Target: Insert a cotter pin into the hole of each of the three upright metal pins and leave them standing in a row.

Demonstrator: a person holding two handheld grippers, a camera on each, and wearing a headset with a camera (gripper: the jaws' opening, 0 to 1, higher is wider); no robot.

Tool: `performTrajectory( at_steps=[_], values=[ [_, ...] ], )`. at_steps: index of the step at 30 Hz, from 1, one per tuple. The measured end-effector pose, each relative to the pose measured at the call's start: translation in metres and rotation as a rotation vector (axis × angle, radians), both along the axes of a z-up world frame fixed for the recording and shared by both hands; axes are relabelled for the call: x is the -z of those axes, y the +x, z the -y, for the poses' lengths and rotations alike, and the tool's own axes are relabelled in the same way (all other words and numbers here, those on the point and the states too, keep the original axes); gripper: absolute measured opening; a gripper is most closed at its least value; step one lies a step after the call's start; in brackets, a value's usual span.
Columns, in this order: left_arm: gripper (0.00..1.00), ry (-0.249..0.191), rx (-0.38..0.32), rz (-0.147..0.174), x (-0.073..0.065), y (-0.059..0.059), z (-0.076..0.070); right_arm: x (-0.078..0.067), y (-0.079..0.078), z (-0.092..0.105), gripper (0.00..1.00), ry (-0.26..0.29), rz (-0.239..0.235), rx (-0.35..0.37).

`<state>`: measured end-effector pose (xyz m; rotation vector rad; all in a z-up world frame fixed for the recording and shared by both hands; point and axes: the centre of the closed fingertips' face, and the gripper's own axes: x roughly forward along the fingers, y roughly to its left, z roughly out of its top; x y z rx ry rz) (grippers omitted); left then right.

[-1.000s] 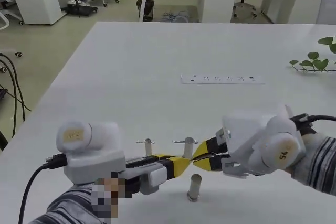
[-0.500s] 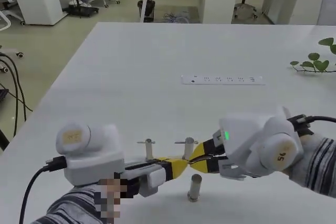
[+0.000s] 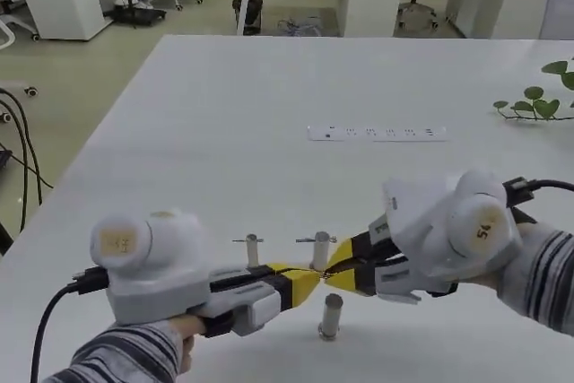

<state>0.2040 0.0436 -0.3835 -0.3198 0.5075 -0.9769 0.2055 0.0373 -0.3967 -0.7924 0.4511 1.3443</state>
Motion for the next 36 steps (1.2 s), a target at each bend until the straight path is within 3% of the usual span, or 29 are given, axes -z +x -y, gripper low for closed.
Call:
performTrajectory(
  at_steps=[7, 13, 16, 20, 23, 28, 36],
  values=[
    [0.0, 0.052, 0.053, 0.081, 0.001, -0.007, 0.0, 0.003, -0.007, 0.002, 0.05, 0.063, -0.153, 0.056],
    [0.0, 0.069, 0.099, 0.143, -0.003, -0.011, 0.002, 0.005, -0.011, 0.004, 0.06, 0.098, -0.239, 0.07],
    [0.0, 0.071, 0.125, 0.193, -0.008, -0.014, 0.003, 0.006, -0.014, 0.004, 0.07, 0.11, -0.278, 0.07],
    [0.0, 0.091, 0.155, 0.221, -0.007, -0.017, 0.003, 0.004, -0.018, 0.003, 0.07, 0.125, -0.3, 0.06],
    [0.0, 0.072, 0.175, 0.229, -0.011, -0.022, 0.003, 0.002, -0.022, 0.001, 0.07, 0.134, -0.311, 0.044],
    [0.0, 0.076, 0.205, 0.24, -0.011, -0.026, 0.005, 0.001, -0.032, -0.004, 0.06, 0.141, -0.332, 0.004],
    [0.0, 0.071, 0.226, 0.251, -0.013, -0.032, 0.006, 0.0, -0.037, -0.006, 0.01, 0.125, -0.325, -0.029]
  ],
)
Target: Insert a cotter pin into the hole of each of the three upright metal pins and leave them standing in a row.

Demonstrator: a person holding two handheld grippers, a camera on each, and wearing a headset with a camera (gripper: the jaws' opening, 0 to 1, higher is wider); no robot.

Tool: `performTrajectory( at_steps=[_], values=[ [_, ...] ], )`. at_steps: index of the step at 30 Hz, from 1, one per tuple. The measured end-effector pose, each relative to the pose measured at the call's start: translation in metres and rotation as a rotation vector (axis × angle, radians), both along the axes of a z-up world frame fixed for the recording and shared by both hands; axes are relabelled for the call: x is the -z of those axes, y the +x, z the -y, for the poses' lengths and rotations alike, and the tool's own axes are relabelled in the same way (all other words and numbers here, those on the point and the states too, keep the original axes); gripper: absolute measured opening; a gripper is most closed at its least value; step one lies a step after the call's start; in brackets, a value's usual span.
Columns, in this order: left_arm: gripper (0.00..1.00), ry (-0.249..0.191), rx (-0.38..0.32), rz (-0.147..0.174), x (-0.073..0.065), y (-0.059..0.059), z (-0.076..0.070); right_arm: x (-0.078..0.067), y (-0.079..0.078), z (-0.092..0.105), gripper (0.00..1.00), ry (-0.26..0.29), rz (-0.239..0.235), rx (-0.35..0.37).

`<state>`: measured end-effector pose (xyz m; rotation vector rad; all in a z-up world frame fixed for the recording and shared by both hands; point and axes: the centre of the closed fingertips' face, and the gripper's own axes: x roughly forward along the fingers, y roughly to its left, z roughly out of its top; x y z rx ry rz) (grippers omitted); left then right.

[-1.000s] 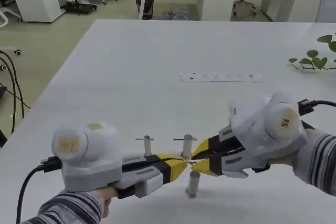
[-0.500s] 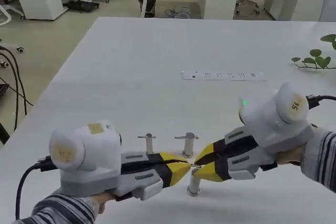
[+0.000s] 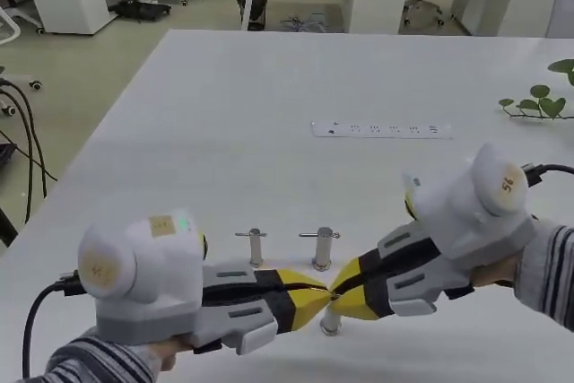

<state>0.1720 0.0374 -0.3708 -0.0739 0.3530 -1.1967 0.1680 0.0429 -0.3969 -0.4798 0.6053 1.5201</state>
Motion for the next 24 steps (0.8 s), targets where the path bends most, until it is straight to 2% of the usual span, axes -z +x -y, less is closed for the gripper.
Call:
performTrajectory(
  at_steps=[9, 12, 15, 22, 24],
  values=[
    [0.0, 0.021, 0.001, 0.016, 0.002, -0.001, 0.001, 0.001, -0.002, 0.003, 0.0, -0.06, 0.094, -0.072],
    [0.02, 0.037, -0.026, 0.018, 0.005, 0.003, -0.001, 0.004, -0.003, 0.005, 0.0, -0.086, 0.135, -0.104],
    [0.02, 0.043, -0.03, 0.017, 0.006, 0.003, -0.001, 0.004, 0.0, 0.006, 0.0, -0.097, 0.16, -0.103],
    [0.2, 0.103, -0.077, 0.047, 0.015, 0.009, 0.0, 0.004, 0.01, 0.011, 0.0, -0.116, 0.205, -0.08],
    [0.25, 0.132, -0.087, 0.068, 0.018, 0.011, -0.001, 0.005, 0.013, 0.014, 0.0, -0.123, 0.21, -0.074]
  ],
)
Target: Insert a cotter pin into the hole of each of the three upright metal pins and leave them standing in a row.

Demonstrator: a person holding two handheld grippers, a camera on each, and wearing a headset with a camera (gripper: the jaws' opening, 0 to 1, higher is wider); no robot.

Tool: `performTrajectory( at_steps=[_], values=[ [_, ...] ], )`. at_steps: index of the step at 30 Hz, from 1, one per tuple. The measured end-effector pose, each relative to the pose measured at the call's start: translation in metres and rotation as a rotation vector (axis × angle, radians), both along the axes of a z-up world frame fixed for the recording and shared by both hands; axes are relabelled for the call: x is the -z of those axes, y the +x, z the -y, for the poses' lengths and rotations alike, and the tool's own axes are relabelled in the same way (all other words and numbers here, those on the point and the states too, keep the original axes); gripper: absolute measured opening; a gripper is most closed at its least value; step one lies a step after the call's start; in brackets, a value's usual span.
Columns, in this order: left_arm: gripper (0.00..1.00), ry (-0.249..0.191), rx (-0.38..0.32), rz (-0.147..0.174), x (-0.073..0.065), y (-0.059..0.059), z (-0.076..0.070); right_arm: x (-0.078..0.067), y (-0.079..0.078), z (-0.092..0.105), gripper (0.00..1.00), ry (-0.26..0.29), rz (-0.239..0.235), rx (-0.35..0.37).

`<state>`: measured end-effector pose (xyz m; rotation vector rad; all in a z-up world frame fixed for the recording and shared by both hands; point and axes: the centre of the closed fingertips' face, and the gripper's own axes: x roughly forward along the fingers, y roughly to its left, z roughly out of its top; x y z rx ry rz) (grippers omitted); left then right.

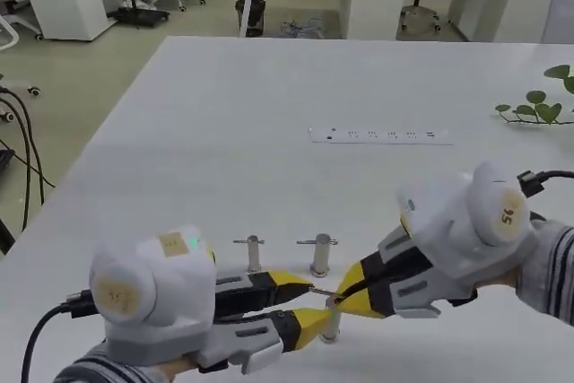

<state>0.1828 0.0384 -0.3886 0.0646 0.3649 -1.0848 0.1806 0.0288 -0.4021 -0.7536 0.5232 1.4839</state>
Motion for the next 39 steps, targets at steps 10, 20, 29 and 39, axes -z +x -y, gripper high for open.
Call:
performTrajectory(
  at_steps=[10, 20, 29, 39],
  values=[
    [0.31, 0.059, -0.049, 0.024, 0.014, 0.006, 0.005, 0.011, 0.014, 0.023, 0.0, -0.057, 0.028, 0.058],
    [0.27, 0.127, -0.071, 0.014, 0.034, 0.011, 0.012, 0.03, 0.022, 0.047, 0.0, -0.139, 0.035, 0.104],
    [0.25, 0.165, -0.074, 0.001, 0.048, 0.016, 0.018, 0.049, 0.025, 0.059, 0.0, -0.193, 0.056, 0.114],
    [0.22, 0.225, -0.096, 0.0, 0.066, 0.025, 0.022, 0.064, 0.021, 0.061, 0.0, -0.219, 0.072, 0.094]
  ],
)
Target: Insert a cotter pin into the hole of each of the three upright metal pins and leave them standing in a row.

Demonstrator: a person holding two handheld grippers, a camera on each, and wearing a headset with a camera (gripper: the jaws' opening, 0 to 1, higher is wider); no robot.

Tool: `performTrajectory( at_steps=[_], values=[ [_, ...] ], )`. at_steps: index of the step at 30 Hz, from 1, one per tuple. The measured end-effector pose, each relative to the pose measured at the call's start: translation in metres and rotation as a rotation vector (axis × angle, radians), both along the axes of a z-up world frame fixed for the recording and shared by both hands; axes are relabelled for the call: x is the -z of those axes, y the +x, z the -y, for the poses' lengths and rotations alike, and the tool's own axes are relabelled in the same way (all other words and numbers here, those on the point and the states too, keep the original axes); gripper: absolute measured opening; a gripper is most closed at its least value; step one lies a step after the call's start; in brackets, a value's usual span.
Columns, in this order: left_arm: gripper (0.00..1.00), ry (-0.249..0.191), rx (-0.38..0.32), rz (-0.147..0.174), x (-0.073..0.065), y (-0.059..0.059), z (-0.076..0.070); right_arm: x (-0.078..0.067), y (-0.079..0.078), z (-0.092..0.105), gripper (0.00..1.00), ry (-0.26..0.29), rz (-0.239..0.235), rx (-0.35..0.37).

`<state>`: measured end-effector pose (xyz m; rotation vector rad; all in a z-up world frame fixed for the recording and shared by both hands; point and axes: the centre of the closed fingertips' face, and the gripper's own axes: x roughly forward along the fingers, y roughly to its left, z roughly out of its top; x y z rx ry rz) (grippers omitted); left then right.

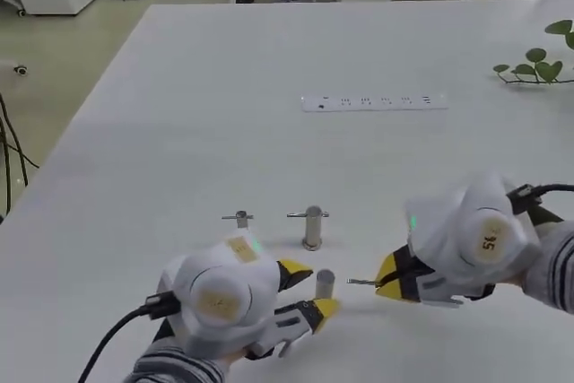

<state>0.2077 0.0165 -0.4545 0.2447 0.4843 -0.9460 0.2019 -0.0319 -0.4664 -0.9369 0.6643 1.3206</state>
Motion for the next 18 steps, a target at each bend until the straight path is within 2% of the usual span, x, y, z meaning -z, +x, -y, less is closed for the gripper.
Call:
performTrajectory(
  at_steps=[5, 10, 18],
  values=[
    [0.19, 0.014, -0.004, -0.007, 0.006, 0.002, 0.004, 0.0, 0.0, -0.004, 0.0, 0.016, -0.006, 0.008],
    [0.16, 0.003, -0.018, -0.017, 0.008, 0.003, 0.006, -0.001, -0.001, -0.007, 0.0, 0.026, -0.007, 0.013],
    [0.13, 0.017, -0.024, -0.026, 0.013, 0.002, 0.008, -0.001, 0.0, -0.009, 0.0, 0.033, -0.002, 0.014]
  ],
)
